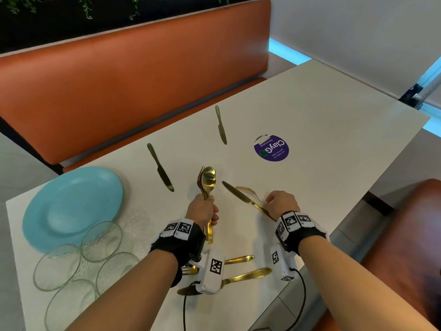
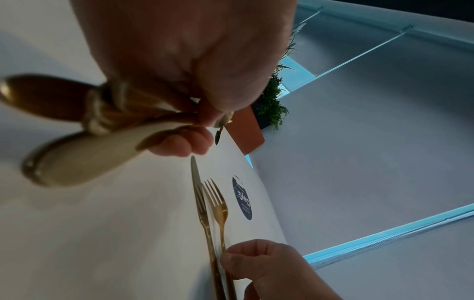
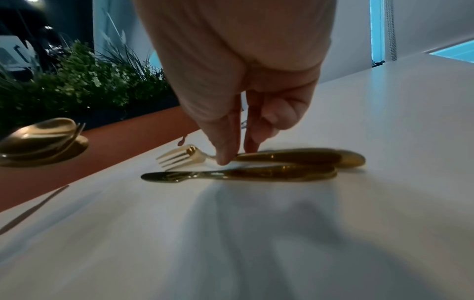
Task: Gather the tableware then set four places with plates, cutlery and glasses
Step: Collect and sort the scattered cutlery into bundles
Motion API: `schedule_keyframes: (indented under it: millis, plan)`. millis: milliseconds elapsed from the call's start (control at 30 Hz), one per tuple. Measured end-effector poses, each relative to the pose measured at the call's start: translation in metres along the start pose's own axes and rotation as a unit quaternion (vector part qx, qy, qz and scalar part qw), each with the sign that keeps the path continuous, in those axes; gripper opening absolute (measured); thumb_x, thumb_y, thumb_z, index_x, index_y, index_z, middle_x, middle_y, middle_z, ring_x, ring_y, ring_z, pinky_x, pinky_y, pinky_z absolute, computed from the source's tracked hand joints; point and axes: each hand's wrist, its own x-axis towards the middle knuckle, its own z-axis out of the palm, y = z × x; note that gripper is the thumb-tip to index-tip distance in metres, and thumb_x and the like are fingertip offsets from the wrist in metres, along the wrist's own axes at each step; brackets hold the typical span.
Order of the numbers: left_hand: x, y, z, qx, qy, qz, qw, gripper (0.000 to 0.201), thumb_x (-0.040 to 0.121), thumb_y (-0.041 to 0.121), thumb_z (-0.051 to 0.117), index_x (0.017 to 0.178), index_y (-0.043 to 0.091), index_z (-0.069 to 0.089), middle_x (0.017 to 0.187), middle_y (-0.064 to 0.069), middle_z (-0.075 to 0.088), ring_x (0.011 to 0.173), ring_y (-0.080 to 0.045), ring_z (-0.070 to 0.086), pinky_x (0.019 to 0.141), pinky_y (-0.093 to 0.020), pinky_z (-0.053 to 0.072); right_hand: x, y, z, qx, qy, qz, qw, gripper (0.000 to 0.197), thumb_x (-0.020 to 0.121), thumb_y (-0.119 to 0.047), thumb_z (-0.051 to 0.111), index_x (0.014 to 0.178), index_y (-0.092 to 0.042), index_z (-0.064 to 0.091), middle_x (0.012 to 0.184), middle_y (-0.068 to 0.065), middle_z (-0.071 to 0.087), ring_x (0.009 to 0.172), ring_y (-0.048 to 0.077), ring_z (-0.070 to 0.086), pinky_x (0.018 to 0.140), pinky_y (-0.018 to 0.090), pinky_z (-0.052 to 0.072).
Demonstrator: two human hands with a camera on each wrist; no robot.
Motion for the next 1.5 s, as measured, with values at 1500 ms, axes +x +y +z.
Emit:
schedule_keyframes:
  millis: [1500]
  plan:
    - [-0.012,-0.016,-0.027,-0.01,0.018,-0.006,1.0,0.026,0.101,0.026,0.034,0.107,0.005,0.048,0.079,-0.005,0.054,0.06,-0.015,0.053,0.054,-0.024,0.046,-0.06,-0.068,0.022,0.175,-0.186,-0.109,0.961,0.004,0.084,-0.018,0.068,0.085,-0.021,0.065,0.072,-0.007,0.059,0.06,0.007,0.05,0.05,0.017,0.038]
